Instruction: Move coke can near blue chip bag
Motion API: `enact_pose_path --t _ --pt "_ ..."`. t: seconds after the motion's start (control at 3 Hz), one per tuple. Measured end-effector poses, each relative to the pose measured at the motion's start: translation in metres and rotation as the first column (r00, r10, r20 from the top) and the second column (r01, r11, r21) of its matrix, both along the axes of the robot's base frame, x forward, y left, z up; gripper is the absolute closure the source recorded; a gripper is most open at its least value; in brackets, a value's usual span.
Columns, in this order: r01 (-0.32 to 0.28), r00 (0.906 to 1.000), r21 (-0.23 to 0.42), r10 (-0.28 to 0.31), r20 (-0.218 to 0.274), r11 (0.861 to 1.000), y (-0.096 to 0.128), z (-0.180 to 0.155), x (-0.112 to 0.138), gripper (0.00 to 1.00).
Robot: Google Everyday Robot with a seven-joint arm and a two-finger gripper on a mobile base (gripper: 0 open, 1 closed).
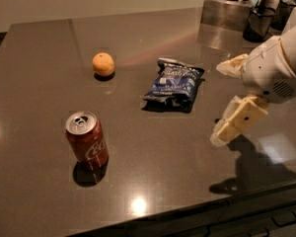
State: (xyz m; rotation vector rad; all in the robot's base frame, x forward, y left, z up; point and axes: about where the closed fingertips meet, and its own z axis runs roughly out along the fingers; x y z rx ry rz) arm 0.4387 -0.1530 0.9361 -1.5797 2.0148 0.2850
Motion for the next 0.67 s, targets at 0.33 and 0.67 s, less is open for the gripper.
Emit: enact_pose_path --t 0.33,0.67 --pt "-0.073 0.9973 0.086 0.073 0.009 0.994 0.0221 -0.0067 -0.0029 0.00" --pt "-0.079 0.9968 0.084 0.078 0.018 0.993 0.0236 -0.0024 -0.0042 0.00"
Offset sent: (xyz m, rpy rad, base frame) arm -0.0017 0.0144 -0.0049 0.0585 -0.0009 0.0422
